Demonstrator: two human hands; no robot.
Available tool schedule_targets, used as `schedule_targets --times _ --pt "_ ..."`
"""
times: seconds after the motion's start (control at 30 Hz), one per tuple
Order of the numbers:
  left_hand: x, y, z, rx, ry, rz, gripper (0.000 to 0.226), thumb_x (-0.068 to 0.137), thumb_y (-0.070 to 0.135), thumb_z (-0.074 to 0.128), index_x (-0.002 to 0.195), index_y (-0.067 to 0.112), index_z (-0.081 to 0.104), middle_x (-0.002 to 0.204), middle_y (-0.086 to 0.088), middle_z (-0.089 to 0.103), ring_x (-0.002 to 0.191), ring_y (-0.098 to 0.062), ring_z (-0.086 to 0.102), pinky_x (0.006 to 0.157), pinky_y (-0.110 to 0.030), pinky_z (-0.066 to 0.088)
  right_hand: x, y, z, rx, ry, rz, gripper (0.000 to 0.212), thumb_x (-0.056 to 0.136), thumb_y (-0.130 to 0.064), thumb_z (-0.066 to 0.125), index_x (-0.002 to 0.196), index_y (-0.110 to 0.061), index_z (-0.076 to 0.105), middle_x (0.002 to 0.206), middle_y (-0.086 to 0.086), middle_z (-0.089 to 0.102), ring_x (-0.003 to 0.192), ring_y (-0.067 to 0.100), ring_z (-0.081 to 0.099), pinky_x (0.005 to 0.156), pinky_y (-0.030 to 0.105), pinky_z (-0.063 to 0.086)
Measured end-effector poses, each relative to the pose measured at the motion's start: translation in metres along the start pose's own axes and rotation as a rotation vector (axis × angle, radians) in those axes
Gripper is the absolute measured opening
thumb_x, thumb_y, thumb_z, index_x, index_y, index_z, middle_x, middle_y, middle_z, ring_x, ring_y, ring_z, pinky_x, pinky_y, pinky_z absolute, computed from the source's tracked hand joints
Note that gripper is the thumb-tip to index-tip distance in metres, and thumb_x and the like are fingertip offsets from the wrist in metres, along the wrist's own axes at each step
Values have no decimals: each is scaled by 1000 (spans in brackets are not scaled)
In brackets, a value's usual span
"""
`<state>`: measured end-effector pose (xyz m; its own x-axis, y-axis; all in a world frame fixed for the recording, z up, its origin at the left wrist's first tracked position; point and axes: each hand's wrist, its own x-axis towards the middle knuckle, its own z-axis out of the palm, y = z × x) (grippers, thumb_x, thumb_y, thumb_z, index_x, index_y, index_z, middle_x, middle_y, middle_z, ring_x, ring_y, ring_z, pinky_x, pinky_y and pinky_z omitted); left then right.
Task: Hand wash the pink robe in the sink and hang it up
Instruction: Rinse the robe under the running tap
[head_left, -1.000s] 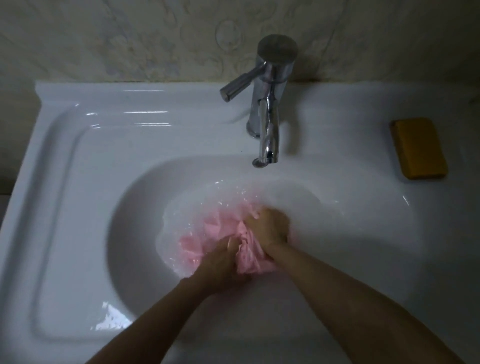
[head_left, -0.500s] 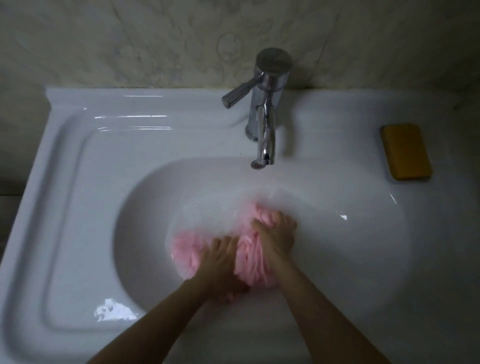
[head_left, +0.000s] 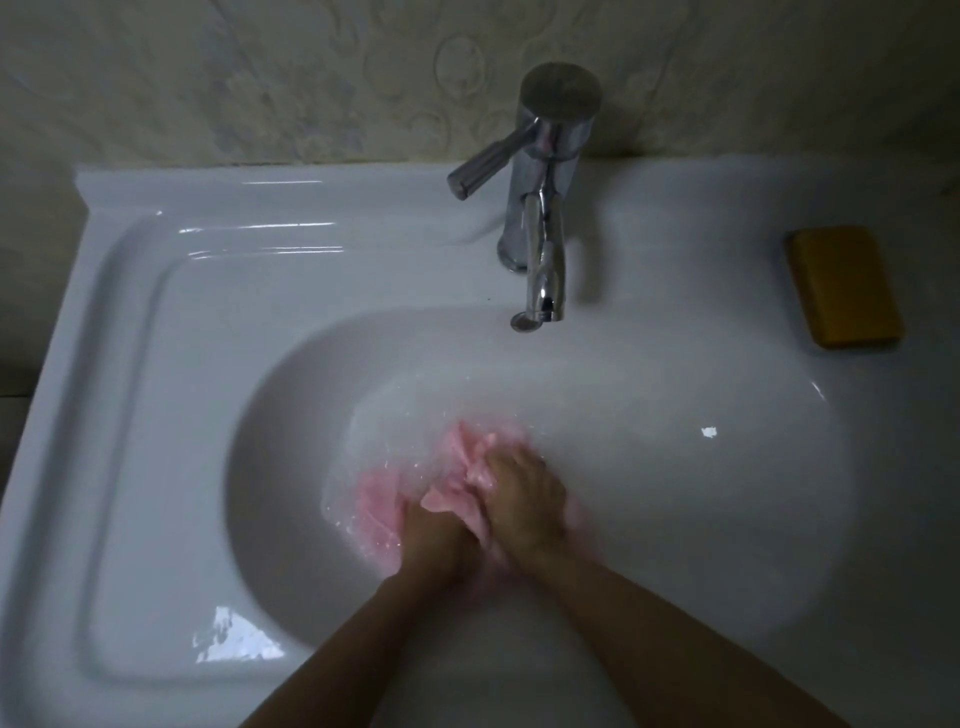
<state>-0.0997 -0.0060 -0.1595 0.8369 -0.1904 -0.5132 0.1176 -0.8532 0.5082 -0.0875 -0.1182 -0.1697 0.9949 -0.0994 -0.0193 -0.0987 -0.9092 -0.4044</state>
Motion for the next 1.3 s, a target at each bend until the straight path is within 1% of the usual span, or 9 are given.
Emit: schedule_targets --times 0.13,0.27,0.43,0.53,0.63,0.77,0.9,1.03,1.3 --pt "-9 4 -7 123 -72 170 22 95 30 45 105 15 56 105 -4 59 104 -14 56 101 -25 39 37 -2 -21 157 -249 217 57 80 -63 31 94 -21 66 94 2 67 81 24 61 67 27 41" --pt "-17 -16 -13 375 -6 207 77 65 74 43 113 15 56 109 -11 61 101 -30 50 83 -49 49 39 24 -48 551 -254 523 64 76 -40 71 131 -31 40 112 -5 51 97 23 56 75 28 39" --pt "-21 -13 -12 485 -18 198 85 60 81 29 93 17 73 104 -11 66 90 -31 63 66 -45 53 37 25 -54 152 -478 178 63 71 -70 62 122 -35 54 156 -6 4 135 22 22 106 42 31" --pt "-21 -12 -14 329 60 186 93 70 78 34 131 10 44 129 -17 47 118 -33 46 91 -53 47 37 4 -44 192 -536 66 35 81 -52 64 98 -22 58 108 -1 53 106 21 55 74 24 40" --pt "-23 -6 -12 131 194 201 95 66 55 53 138 -2 31 140 -24 32 132 -34 27 109 -46 33 53 5 -64 457 -561 306 39 70 -43 75 69 -20 44 74 -7 50 74 16 54 55 23 34" --pt "-21 -16 -9 201 31 247 93 55 68 51 129 12 47 127 -9 53 112 -28 51 83 -43 50 20 2 -78 693 -389 273 32 74 -45 70 99 -31 56 96 -10 62 88 14 59 73 27 48" --pt "-12 -15 -8 291 78 215 56 55 62 47 91 25 68 105 2 52 97 -22 53 85 -33 44 -28 -18 -36 147 -132 -15 45 70 -66 50 89 -28 65 91 -5 63 79 20 62 61 27 50" --pt "-3 -26 1 183 96 187 63 67 48 45 112 7 57 105 -12 64 101 -24 56 80 -30 51 -12 -7 -3 -9 30 -82 34 67 -49 50 82 -23 67 84 0 66 68 24 63 52 25 48" --pt "-12 -16 -8 238 85 214 65 61 64 41 101 15 50 80 -3 64 68 -20 66 69 -26 50 54 -3 -2 128 -138 239 28 90 -42 55 99 -18 66 88 5 67 82 24 62 67 26 40"
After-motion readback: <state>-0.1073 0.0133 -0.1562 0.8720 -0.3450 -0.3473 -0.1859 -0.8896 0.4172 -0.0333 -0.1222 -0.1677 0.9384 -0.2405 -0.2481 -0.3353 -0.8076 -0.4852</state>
